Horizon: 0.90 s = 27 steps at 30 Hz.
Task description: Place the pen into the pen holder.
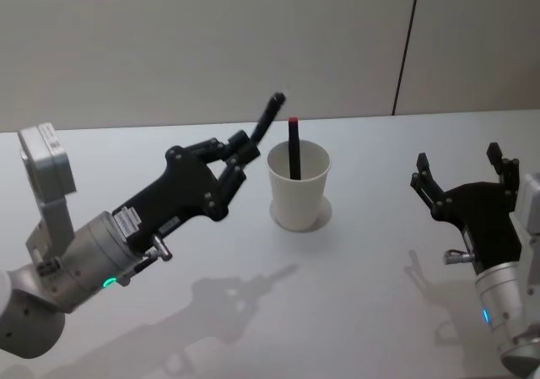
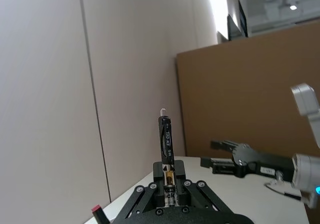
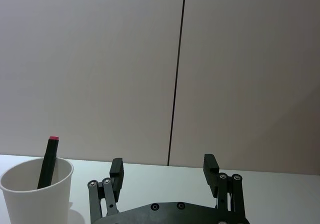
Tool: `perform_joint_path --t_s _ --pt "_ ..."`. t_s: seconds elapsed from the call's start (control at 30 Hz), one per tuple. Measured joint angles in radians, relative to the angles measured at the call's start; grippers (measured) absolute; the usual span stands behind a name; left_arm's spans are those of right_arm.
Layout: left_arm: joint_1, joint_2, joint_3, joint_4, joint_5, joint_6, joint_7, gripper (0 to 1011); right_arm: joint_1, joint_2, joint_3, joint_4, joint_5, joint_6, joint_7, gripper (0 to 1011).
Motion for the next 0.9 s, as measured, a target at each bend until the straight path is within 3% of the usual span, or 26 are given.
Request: perform_joint_path --t_s 0.1,0.4,0.7,0.9 --pt "-0.003 -0.002 0.007 0.008 0.043 -0.025 -0.018 134 0.000 0.000 0.000 0.000 0.000 0.000 0.000 1002" --pt "-0.006 -0.006 0.019 0.020 0.111 -0.066 -0.039 134 0.000 0.000 0.000 0.000 0.000 0.000 0.000 1002" --pt "-0.008 -0.008 0.025 0.025 0.142 -0.085 -0.049 134 0.000 0.000 0.001 0.000 0.002 -0.003 0.015 1002" --pt "-0.008 -0.009 0.027 0.027 0.153 -0.091 -0.053 134 0.002 0.001 0.002 0.000 0.017 -0.012 0.061 1002"
